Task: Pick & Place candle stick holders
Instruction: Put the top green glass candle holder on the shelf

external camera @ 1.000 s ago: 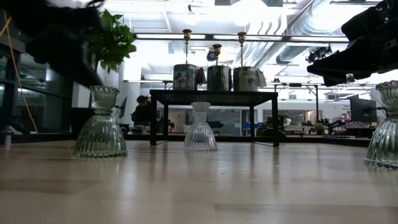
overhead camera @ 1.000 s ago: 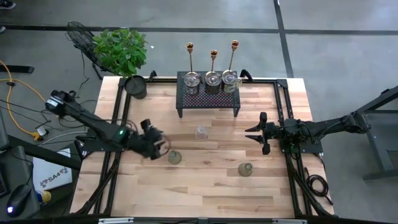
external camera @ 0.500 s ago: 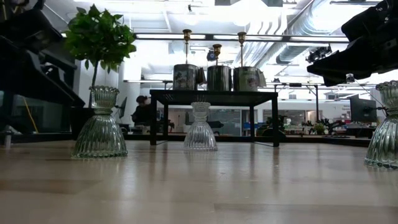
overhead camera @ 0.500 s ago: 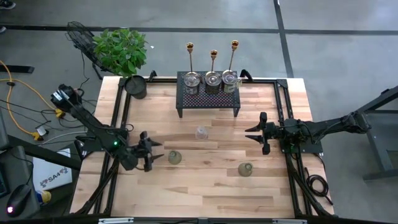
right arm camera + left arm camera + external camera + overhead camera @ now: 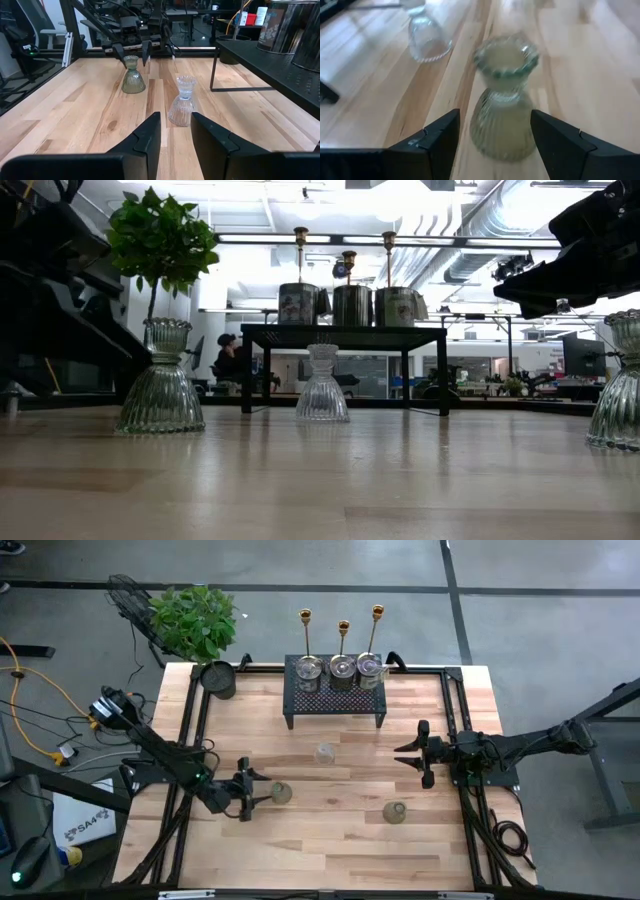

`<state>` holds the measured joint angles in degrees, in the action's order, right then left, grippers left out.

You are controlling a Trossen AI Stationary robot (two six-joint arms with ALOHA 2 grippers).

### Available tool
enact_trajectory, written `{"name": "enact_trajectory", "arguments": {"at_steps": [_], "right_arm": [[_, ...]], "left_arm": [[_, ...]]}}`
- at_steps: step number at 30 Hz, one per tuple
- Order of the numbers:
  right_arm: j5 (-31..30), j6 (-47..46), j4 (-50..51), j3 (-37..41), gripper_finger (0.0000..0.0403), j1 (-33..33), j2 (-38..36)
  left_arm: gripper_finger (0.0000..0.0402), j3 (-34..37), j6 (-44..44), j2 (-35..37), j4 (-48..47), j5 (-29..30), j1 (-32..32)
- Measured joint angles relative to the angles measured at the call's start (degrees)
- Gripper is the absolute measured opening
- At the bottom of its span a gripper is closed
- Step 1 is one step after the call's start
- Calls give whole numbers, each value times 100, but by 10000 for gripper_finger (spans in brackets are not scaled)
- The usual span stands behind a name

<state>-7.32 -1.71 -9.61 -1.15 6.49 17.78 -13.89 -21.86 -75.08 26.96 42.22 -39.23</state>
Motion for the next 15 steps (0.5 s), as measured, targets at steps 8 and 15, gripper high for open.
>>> {"name": "enact_trajectory", "arguments": {"at_steps": [8, 15], "right_arm": [[1, 0, -2, 0, 99, -1, 0], [-1, -1, -2, 0, 99, -1, 0]], "left_arm": [[236, -92, 258, -739, 1081, -499, 371], [236, -306, 653, -878, 1126, -788, 721]]}}
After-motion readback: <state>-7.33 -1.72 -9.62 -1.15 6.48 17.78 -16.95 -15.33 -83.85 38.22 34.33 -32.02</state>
